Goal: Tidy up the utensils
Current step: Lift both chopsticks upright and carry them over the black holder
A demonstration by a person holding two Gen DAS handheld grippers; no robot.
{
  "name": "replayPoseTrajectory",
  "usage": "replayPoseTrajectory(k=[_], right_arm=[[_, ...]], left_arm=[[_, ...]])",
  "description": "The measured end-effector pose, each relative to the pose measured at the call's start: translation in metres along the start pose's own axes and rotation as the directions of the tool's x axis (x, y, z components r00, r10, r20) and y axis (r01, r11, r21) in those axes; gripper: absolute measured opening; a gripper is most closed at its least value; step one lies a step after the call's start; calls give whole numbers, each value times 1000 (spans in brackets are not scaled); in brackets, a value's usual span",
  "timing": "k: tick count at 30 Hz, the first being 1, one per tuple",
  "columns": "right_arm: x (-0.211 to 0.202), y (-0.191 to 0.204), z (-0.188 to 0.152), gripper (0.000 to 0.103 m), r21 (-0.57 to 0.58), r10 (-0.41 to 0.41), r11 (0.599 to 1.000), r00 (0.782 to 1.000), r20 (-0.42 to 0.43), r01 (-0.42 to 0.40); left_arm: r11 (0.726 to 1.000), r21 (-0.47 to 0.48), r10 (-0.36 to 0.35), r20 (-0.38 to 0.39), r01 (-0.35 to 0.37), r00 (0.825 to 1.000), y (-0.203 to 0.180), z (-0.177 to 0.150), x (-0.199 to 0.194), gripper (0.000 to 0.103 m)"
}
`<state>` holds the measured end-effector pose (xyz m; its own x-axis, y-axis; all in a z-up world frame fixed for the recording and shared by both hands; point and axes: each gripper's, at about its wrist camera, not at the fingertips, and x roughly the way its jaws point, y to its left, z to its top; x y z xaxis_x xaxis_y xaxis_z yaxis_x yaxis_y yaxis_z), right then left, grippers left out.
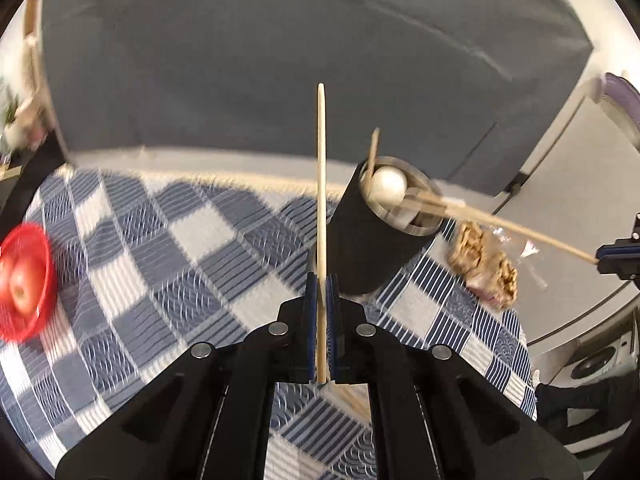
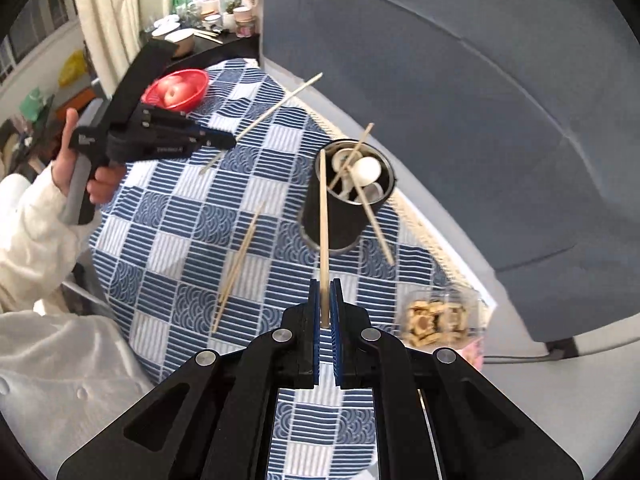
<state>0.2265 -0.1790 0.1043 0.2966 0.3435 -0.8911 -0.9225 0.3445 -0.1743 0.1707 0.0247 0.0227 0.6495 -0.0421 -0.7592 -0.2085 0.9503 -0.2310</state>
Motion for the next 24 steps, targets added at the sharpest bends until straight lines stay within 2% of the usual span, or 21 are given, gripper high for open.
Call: replayPoseTrajectory(k=[7,11,16,24], right_arm=[[-4,-9,17,5,-12,-75,997,995,-70,75],[-3,-7,26,5,-29,-105,994,989,-102,102],[2,-13,37,5,-22,-125,992,983,-132,123],[11,-19,56,5,-43,-120,992,976,-179,114]], left_arm=[[992,73,-108,59,103,992,-11,40,8,5],[974,103,-211,87,202,974,-19,61,24,5],[953,140,-282,103,267,954,-31,78,47,5],[912,173,-396,148,371,906,-39,78,80,5]])
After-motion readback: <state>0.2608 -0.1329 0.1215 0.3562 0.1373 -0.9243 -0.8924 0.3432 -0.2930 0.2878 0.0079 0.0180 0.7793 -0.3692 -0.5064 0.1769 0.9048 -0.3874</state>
